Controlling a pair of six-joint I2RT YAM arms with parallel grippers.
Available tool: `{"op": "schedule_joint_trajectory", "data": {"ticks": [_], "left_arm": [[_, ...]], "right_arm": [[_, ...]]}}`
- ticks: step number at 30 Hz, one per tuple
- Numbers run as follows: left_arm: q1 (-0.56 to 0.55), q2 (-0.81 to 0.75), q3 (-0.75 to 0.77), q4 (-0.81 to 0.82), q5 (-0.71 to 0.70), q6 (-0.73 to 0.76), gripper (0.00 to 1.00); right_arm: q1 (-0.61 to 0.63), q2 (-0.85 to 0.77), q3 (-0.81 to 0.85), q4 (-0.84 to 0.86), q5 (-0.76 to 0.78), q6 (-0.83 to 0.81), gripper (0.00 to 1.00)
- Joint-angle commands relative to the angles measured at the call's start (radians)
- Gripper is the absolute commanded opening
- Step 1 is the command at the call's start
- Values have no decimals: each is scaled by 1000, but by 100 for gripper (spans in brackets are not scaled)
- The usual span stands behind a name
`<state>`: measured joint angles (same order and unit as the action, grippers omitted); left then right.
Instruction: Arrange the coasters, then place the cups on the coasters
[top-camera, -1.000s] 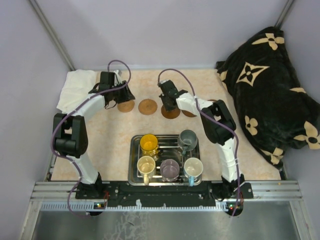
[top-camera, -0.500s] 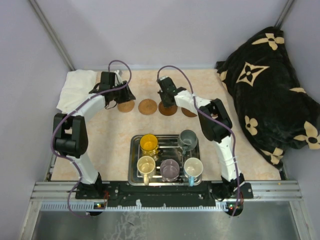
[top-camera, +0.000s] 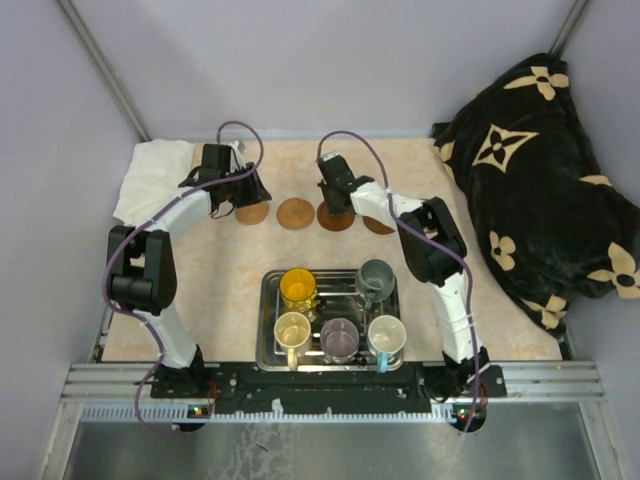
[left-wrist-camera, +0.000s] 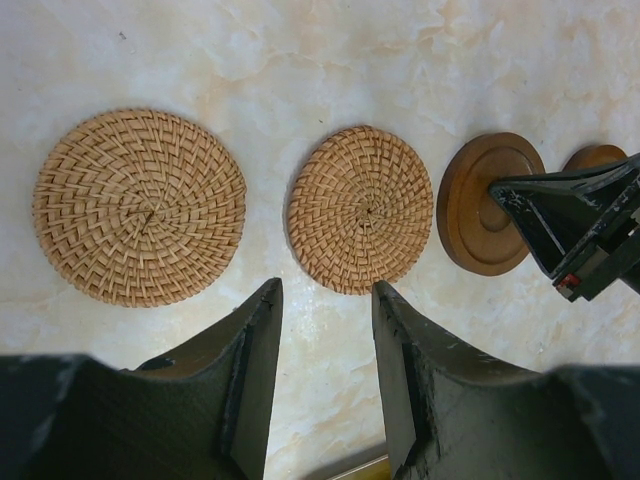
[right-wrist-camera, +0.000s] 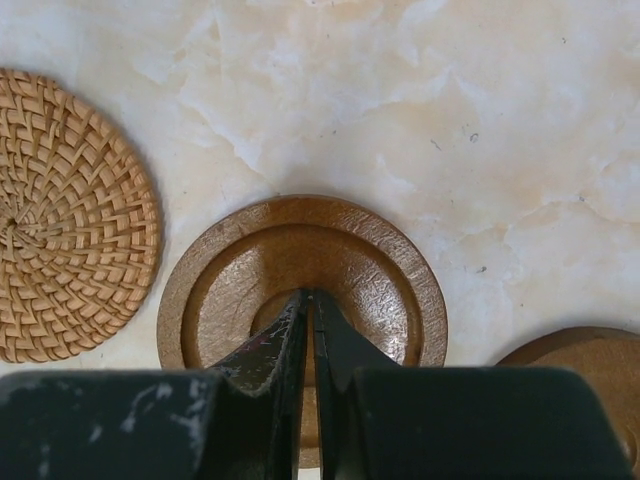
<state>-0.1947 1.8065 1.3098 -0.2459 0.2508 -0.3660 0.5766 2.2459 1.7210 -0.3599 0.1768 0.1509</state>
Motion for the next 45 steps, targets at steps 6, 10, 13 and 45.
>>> {"op": "schedule_joint_trajectory", "data": {"ticks": [6,10,13,45], "left_arm": [[-4,19,0,17,2,1,48],[-4,26,4,19,4,-1,48],[-4,27,5,17,1,-1,48],[-4,32,2,13,-24,-5,47]], "right_arm": [[-58,1,-116,-82,101,13,8],[-61,4,-109,-79,95,15,8],[-62,12,-86,-93,112,15,8],[-5,15,-155,-82,0,-32,7]]}}
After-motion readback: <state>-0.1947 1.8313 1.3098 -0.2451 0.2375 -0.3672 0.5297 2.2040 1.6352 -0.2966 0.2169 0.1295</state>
